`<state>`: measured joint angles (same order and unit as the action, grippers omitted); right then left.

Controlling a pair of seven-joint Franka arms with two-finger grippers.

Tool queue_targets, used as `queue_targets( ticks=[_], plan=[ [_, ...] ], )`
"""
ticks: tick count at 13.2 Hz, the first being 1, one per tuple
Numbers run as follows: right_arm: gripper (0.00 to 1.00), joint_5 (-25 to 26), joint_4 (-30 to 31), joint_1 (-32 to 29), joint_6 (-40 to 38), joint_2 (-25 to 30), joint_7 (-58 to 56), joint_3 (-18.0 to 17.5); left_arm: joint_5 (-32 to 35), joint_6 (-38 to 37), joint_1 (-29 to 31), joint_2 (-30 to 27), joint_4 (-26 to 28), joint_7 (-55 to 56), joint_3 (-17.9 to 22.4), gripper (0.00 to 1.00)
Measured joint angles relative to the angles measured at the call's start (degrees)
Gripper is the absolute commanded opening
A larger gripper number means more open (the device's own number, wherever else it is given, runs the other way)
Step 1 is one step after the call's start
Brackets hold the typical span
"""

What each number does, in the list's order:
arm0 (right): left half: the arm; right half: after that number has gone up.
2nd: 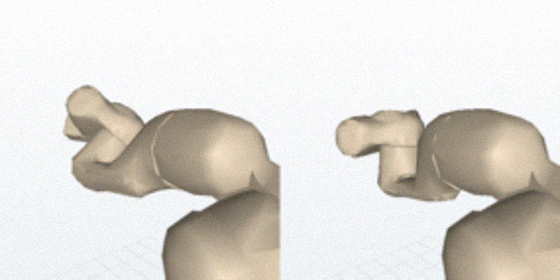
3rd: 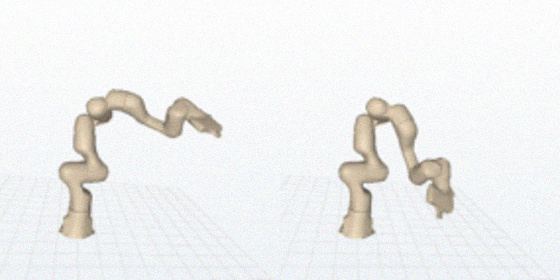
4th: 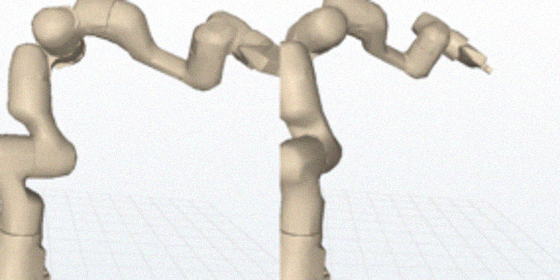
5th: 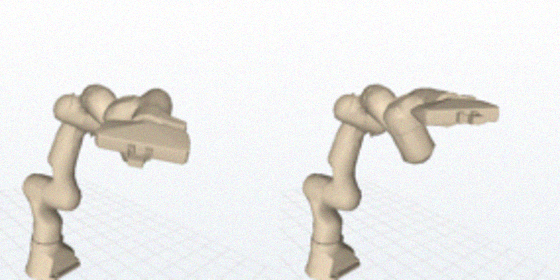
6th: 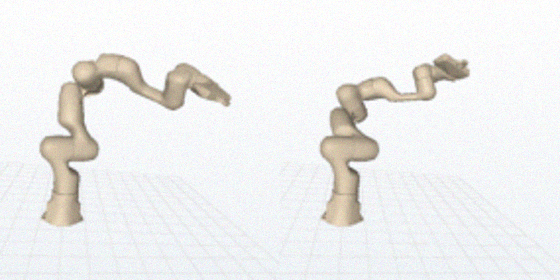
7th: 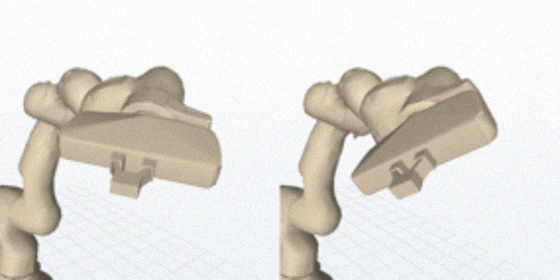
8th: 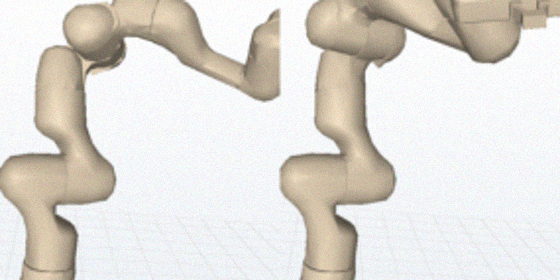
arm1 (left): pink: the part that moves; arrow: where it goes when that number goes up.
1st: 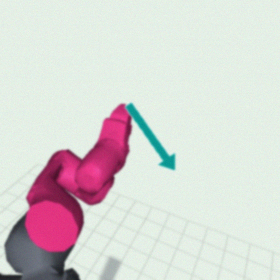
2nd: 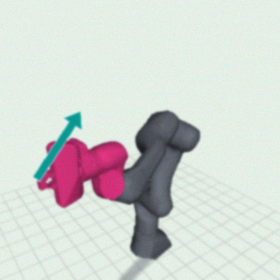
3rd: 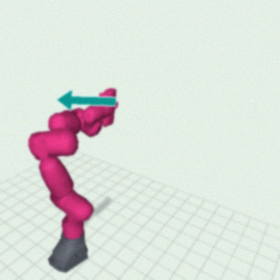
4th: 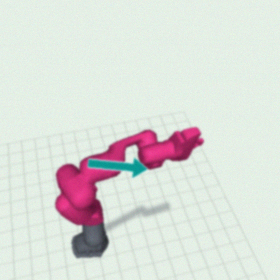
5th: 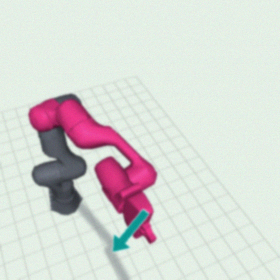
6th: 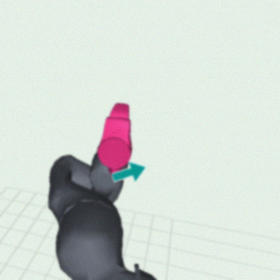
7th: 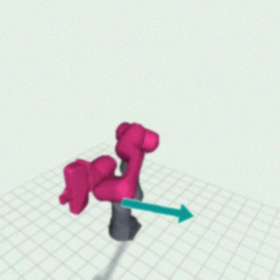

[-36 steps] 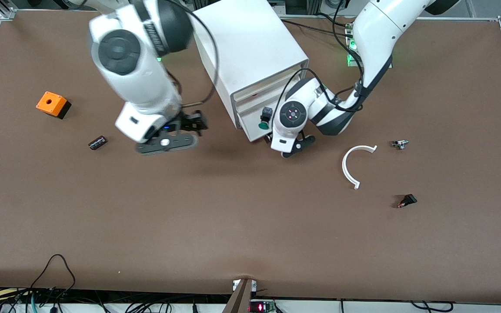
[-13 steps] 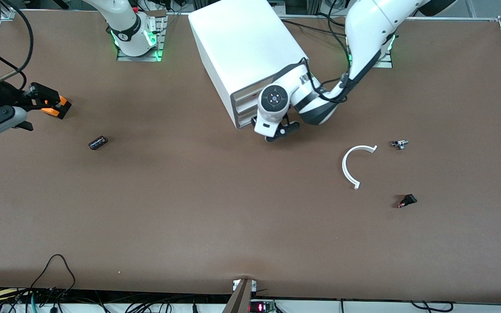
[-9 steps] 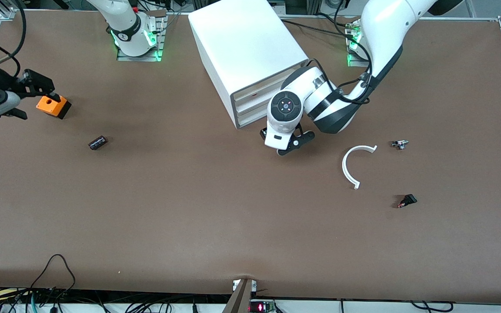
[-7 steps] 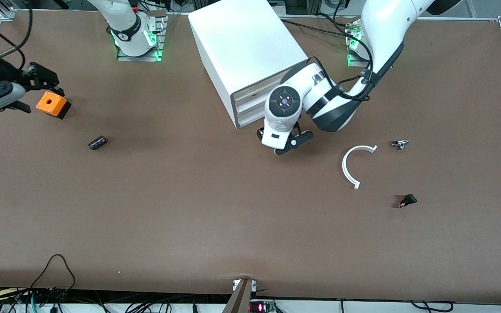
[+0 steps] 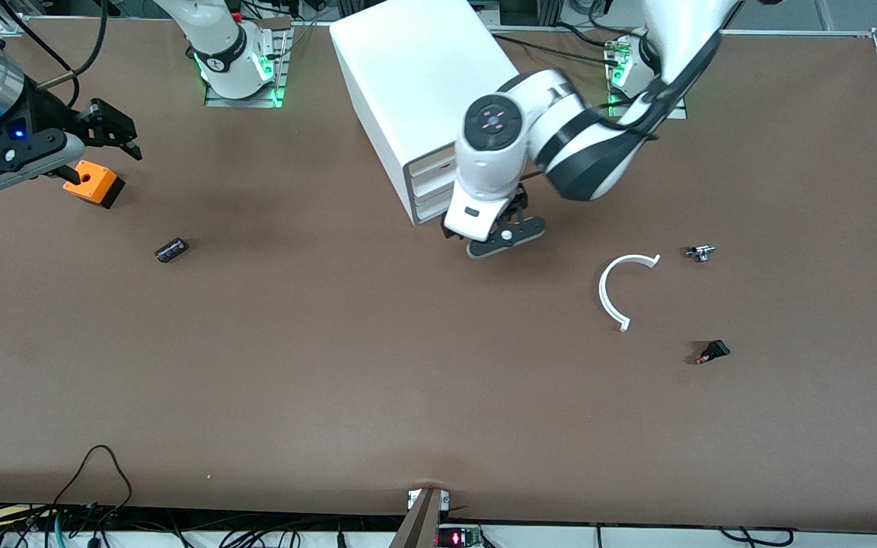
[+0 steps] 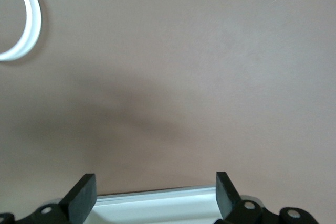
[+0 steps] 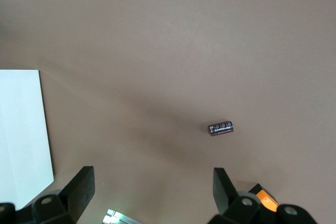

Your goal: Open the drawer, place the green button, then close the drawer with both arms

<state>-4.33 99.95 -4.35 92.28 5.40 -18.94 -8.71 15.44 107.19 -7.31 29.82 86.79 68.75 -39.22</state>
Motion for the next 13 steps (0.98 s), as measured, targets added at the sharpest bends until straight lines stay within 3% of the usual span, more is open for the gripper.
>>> queue_targets(
  ticks=[3, 6, 9, 13],
  plan=[
    [1.00, 0.2, 0.0, 0.6, 0.0, 0.7, 1.8, 0.3, -6.6, -4.9, 5.0, -6.4, 0.2, -12.8, 2.8, 1.00],
    [1.00, 0.4, 0.0, 4.2, 0.0, 1.1, 2.3, 4.4, -13.7, -8.1, 5.9, -12.8, 2.6, -29.1, 12.9, 1.00],
    [1.00, 0.4, 0.1, 9.2, 0.0, 1.1, 2.3, 9.7, -15.4, -10.6, 6.7, -17.1, 4.8, -41.2, 20.9, 1.00],
    [1.00, 0.6, 0.1, 10.5, 0.0, 1.1, 2.3, 10.8, -16.7, -11.7, 8.4, -22.7, 8.6, -54.9, 28.6, 1.00]
  ],
)
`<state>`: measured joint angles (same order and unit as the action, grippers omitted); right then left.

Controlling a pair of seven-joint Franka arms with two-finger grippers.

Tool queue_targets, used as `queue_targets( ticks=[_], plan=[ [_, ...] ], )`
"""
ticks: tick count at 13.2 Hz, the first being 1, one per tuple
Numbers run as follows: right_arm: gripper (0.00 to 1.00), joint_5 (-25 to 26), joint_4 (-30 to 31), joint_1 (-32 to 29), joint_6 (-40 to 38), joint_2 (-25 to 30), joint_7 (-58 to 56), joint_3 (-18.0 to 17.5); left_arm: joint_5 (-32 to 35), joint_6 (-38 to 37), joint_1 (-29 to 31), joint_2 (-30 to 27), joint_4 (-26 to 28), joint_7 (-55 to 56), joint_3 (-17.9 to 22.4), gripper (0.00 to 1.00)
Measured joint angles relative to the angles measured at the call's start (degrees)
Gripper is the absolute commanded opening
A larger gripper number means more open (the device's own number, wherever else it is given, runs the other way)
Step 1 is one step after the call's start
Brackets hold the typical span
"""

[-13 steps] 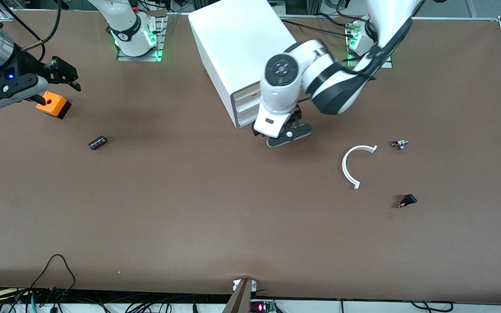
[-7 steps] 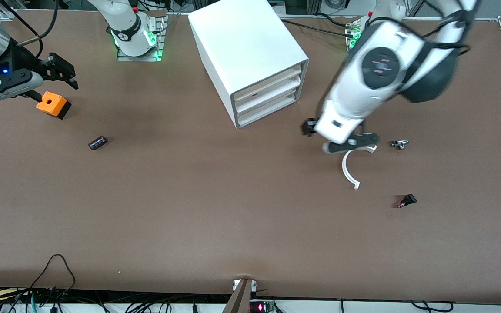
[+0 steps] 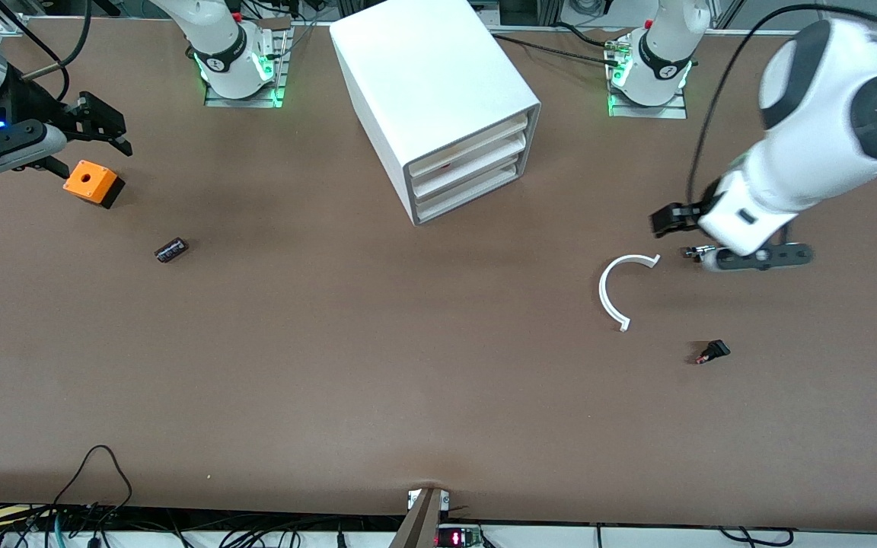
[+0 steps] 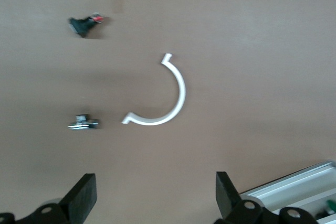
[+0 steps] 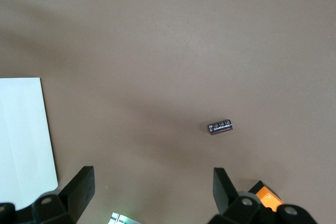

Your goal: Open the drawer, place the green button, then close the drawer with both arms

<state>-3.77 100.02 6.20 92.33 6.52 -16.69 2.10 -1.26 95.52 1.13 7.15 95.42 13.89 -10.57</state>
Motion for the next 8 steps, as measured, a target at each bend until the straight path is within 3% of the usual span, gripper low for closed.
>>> queue_targets(
  ticks=[5, 8],
  plan=[
    [1.00, 0.2, 0.0, 0.0, 1.4, -0.4, 0.0, 0.1, 0.0, -1.9, 2.1, -5.2, 2.1, -9.4, 5.4, 1.00],
    [1.00, 0.2, -1.2, 0.0, 2.8, -2.3, 0.0, 0.3, 1.3, -1.7, 4.0, -6.5, 2.3, -12.8, 6.5, 1.00]
  ],
)
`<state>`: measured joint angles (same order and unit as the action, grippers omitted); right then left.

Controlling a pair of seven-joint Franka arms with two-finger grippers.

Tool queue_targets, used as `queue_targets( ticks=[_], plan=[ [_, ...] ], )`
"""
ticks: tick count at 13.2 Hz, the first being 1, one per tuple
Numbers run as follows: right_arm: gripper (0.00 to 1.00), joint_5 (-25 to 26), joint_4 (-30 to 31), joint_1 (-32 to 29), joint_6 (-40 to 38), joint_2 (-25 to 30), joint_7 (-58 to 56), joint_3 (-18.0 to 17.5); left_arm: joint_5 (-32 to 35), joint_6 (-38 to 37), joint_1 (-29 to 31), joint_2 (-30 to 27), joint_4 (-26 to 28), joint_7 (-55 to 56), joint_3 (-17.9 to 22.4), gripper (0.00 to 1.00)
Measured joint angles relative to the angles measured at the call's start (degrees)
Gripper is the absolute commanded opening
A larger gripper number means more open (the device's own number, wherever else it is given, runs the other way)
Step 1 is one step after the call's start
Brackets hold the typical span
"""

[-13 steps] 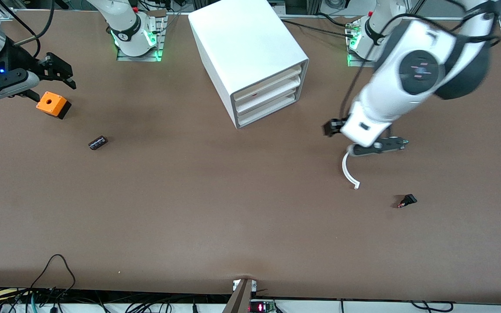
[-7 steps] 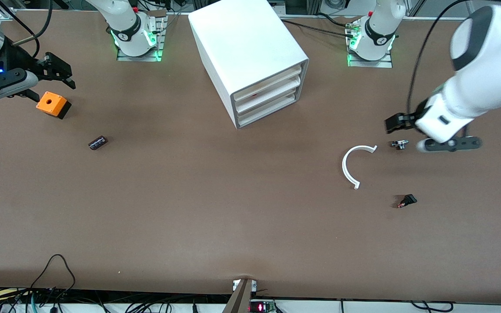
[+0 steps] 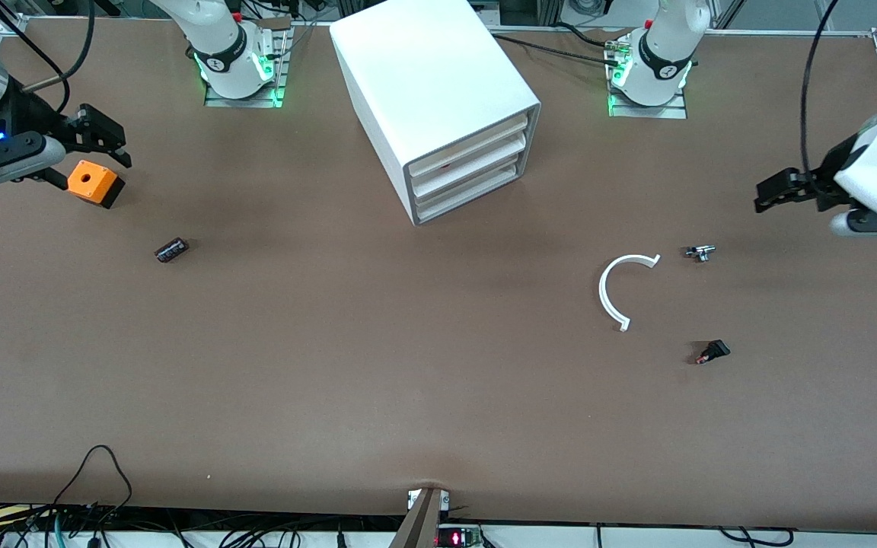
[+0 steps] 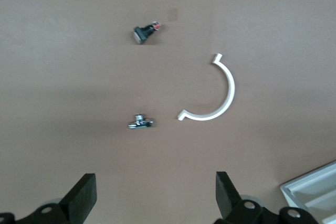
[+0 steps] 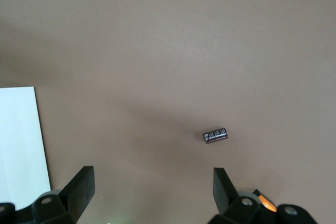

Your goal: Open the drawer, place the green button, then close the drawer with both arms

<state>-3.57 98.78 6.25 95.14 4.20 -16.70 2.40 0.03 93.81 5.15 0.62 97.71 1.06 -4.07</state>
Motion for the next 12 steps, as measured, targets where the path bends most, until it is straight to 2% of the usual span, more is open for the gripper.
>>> queue_targets(
  ticks=[4, 12],
  plan=[
    [1.00, 0.0, -4.4, 0.1, 0.1, -4.2, 0.0, 0.0, 1.2, 0.0, 0.9, -1.7, 0.0, -0.6, 0.0, 1.00],
    [1.00, 0.0, -5.2, 0.1, 0.6, -6.0, 0.1, 0.5, 1.6, 0.4, 0.9, -3.4, 0.0, -0.6, 0.0, 1.00]
  ],
)
